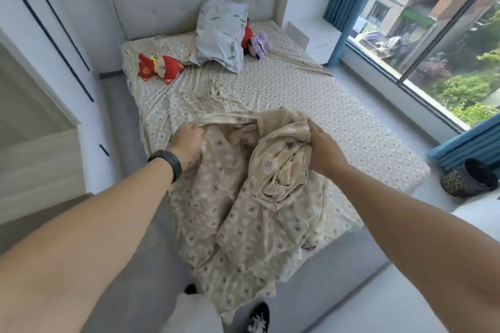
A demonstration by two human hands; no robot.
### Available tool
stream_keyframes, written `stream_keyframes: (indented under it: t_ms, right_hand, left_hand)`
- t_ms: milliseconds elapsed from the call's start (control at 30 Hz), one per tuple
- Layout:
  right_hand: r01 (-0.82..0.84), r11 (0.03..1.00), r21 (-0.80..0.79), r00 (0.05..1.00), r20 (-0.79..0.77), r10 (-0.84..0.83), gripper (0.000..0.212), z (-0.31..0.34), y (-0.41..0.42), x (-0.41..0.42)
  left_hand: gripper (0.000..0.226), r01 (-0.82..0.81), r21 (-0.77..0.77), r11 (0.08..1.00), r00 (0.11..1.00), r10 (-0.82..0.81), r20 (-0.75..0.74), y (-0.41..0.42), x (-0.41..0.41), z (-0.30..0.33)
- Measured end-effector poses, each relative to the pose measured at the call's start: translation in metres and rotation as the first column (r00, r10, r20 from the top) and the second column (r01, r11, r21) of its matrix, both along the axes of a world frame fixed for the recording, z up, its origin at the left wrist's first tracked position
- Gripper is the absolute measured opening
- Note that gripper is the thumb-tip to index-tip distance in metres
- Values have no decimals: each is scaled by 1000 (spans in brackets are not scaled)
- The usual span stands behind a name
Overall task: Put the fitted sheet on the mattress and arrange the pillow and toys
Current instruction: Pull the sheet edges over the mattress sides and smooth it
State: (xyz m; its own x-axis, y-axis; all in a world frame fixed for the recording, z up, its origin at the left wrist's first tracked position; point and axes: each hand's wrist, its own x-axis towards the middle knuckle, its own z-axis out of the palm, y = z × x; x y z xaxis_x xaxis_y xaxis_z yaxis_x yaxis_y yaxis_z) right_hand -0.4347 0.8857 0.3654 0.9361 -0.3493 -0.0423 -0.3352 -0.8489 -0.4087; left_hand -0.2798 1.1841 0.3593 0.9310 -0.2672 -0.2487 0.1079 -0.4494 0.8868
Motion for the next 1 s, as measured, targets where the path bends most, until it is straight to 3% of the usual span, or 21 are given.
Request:
stream_keyframes:
  t_ms: [133,233,333,467,567,700,767,833,867,933,1000]
  right_hand:
    - [-45,979,-201,998,34,53,79,33,-21,39]
    - [1,946,-323,992,122,40,83,75,-43,63]
    - [114,923,-368,964,267,-13,86,134,-77,83]
    - [304,879,-366,892,433,-128,66,192,-132,101]
    - [306,877,-371,871,480,-101,61,195,-155,119]
    - [170,898,-405,936,351,-19,43,152,-175,142]
    - [126,951,-283,964,260,-51,28,138,-197,154]
    - [128,991,35,986,100,-131,21,124,-212,162]
    - [153,959,237,987,18,-162,17,117,-216,163]
    - [218,752,623,976,-144,-164,23,101,-224,163]
    - [216,562,799,970,-242,-29,29,89,-225,158]
  left_hand:
    - [16,-238,-105,966,967,246,69,33,21,30]
    - [5,-289,-104,952,932,304,196,33,36,63]
    - [16,-398,-115,910,861,414,295,25,53,100]
    - [25,-546,-225,807,737,590,331,13,64,138]
    - [24,-513,-223,829,748,559,357,-30,57,143]
    - [28,-459,-21,888,836,440,327,-97,43,115]
    - [35,-454,79,887,865,418,276,-140,41,92]
    - [41,-400,173,900,909,367,196,-183,31,70]
    - [44,-339,197,920,938,314,149,-207,22,64]
    - [40,-124,118,985,992,126,-5,-261,-2,55]
    - [36,119,-49,992,978,-126,-165,-313,-33,54]
